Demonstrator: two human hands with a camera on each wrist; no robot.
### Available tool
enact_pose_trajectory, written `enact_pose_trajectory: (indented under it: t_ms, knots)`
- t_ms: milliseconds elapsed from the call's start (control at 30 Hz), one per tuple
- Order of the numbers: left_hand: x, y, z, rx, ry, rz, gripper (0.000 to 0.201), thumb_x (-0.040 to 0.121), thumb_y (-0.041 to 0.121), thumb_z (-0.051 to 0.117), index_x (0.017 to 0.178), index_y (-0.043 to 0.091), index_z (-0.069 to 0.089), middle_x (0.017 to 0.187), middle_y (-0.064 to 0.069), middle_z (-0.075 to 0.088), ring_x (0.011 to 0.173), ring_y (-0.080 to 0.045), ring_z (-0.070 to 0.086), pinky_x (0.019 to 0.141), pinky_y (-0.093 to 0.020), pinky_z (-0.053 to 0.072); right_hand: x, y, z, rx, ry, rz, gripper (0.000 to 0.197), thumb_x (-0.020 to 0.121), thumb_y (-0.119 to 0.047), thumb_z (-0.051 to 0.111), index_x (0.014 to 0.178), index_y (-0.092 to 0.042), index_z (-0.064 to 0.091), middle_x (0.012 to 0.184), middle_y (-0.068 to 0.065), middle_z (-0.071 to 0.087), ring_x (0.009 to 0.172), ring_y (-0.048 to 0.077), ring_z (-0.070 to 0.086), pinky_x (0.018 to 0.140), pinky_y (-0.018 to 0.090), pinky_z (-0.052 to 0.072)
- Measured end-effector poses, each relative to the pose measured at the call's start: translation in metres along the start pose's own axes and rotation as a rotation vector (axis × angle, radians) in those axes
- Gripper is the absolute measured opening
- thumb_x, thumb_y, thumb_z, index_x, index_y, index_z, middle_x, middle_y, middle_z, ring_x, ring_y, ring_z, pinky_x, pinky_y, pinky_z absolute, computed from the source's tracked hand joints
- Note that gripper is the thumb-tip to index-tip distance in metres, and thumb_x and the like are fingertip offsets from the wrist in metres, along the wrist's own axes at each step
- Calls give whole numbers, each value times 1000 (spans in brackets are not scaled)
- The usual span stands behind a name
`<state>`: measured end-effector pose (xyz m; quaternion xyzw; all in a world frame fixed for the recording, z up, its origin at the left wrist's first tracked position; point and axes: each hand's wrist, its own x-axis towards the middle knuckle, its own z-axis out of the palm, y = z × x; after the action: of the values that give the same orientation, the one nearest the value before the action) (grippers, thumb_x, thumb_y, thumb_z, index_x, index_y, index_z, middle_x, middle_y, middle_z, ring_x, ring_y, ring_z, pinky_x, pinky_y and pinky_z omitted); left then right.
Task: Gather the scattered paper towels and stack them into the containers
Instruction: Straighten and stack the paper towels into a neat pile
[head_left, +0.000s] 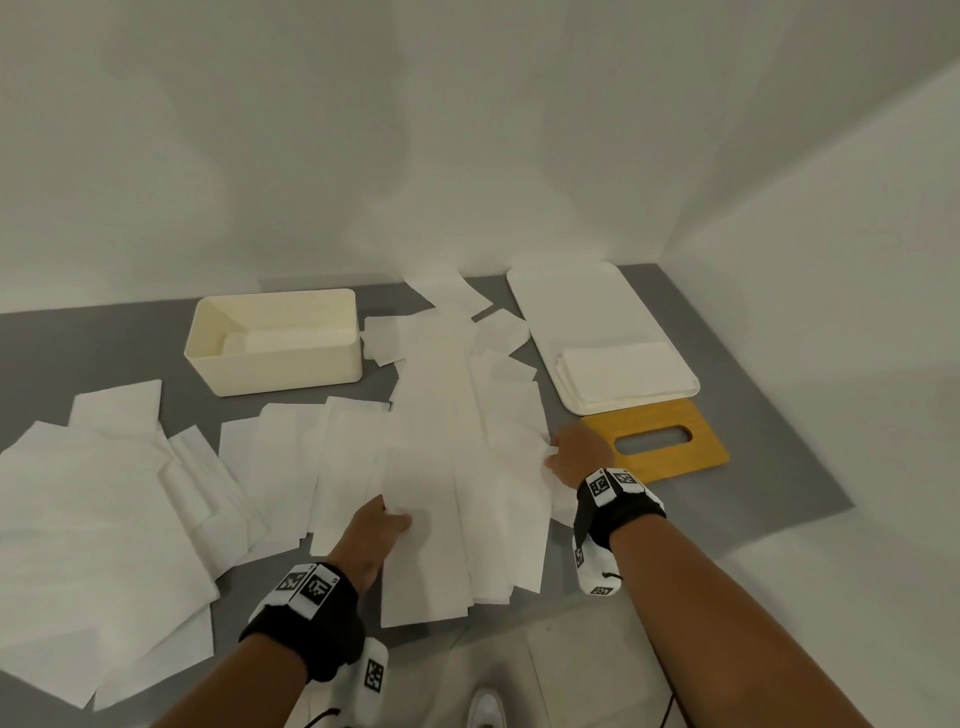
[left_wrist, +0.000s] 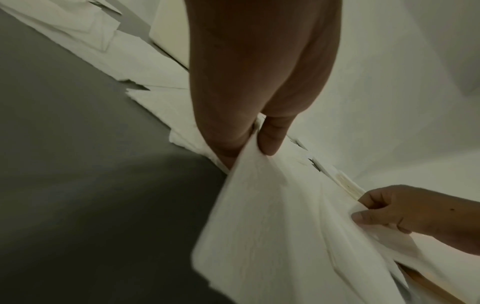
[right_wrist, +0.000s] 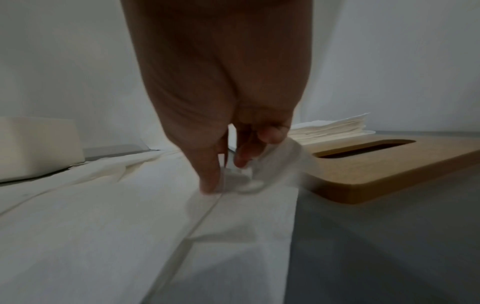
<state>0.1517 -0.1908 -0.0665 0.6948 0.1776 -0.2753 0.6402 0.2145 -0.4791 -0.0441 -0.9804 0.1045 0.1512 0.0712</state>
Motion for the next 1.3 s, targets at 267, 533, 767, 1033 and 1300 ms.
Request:
enact_pose_trajectory:
  t_ms: [267,533,767,1033,1300]
  knots:
    - [0,0,1,15,-11,-2,22,95,0,47,112,7,60,112,-16,66,104,-36,62,90,-44,51,-18,1,13,-44,207,-40,32,101,-26,39,104,-10,67,105,8,68,95,24,63,67,28,38]
    - [-7,3,2,-128,-10,-23,25,104,18,39,116,9,59,111,-9,65,101,-24,61,86,-35,50,-76,-54,-19,1090,161,-197,12,94,-9,50,85,-15,53,72,-6,54,63,3,50,60,18,40]
    - [-14,7,2,-333,-23,-89,35,103,27,40,125,5,56,121,-14,64,111,-30,59,96,-42,46,-73,-98,-6,874,143,-195,13,98,-14,49,90,-13,58,85,-3,61,79,12,57,68,16,38]
    - [-17,1,8,-374,-61,-52,43,104,33,35,129,4,54,119,-15,66,108,-29,62,88,-38,51,-68,-149,26,598,107,143,26,99,-19,38,124,-13,43,103,11,65,95,31,62,71,32,43]
    - [-9,-3,6,-297,-216,6,53,92,54,53,129,18,60,126,-7,66,119,-26,60,105,-44,43,-63,-130,28,840,-83,224,64,91,-31,57,145,-11,29,140,12,49,125,30,50,100,35,41]
